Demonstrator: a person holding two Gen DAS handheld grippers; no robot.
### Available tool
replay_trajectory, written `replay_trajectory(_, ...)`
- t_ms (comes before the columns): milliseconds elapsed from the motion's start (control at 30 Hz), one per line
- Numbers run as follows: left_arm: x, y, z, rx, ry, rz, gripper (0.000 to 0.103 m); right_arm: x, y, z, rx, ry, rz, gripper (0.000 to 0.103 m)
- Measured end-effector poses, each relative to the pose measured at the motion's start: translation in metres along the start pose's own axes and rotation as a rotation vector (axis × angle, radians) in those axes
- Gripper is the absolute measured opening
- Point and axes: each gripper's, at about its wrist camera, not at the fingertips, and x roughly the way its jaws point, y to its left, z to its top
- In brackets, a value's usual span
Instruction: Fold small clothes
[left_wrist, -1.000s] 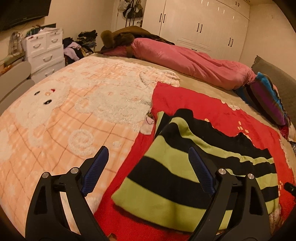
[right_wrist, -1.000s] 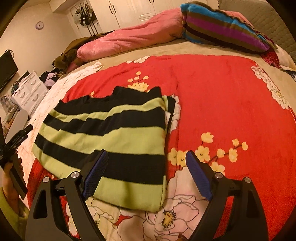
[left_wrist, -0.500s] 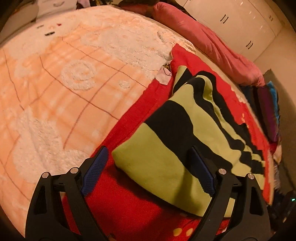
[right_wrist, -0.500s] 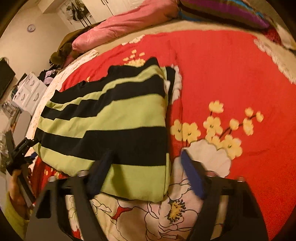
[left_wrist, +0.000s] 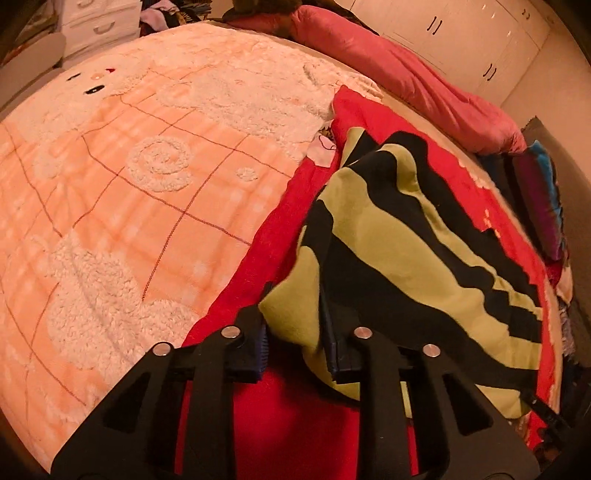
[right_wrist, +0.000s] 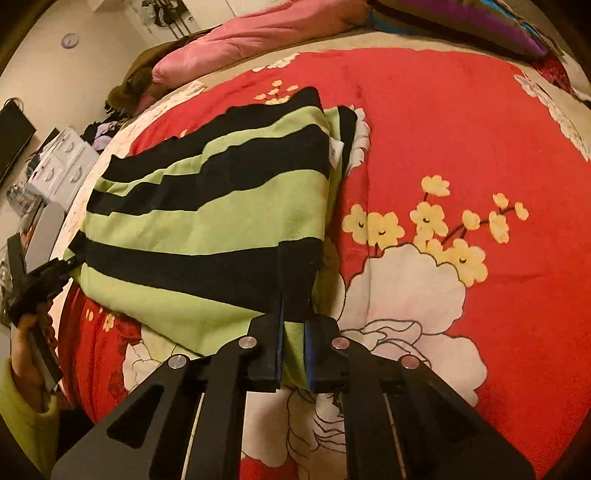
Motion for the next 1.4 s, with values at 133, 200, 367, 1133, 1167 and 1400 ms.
replay_trajectory(133, -0.007, -0.002, 0.001, 0.011, -0.03, 0.002, 0.024, -0.006, -0.001, 0.003, 0.01, -0.004, -0.016, 0.03)
replay_trajectory(200, -0.015, -0.006, 0.001, 0.029, -0.065, 0.014, 0.029, -0.013, -0.001, 0.004, 0.01, -0.024, -0.032, 0.039)
replay_trajectory(367, -0.035, -0.013, 0.001, 0.062, -0.135, 0.028, 0.037, -0.039, 0.004, 0.003, 0.002, -0.097, -0.03, 0.057)
replay_trajectory(1133, -0.091, 0.048, -0.003, -0.066, -0.282, 0.13, 0.08, -0.052, 0.162, -0.005, -0.407, -0.214, 0.033, 0.086)
replay_trajectory(1167, -0.09, 0.048, -0.003, -0.064, -0.281, 0.136, 0.08, -0.048, 0.169, -0.008, -0.424, -0.206, 0.039, 0.086)
replay_trajectory(1400, -0.084, 0.058, -0.002, -0.086, -0.256, 0.148, 0.087, -0.013, 0.231, -0.028, -0.55, -0.163, 0.073, 0.093)
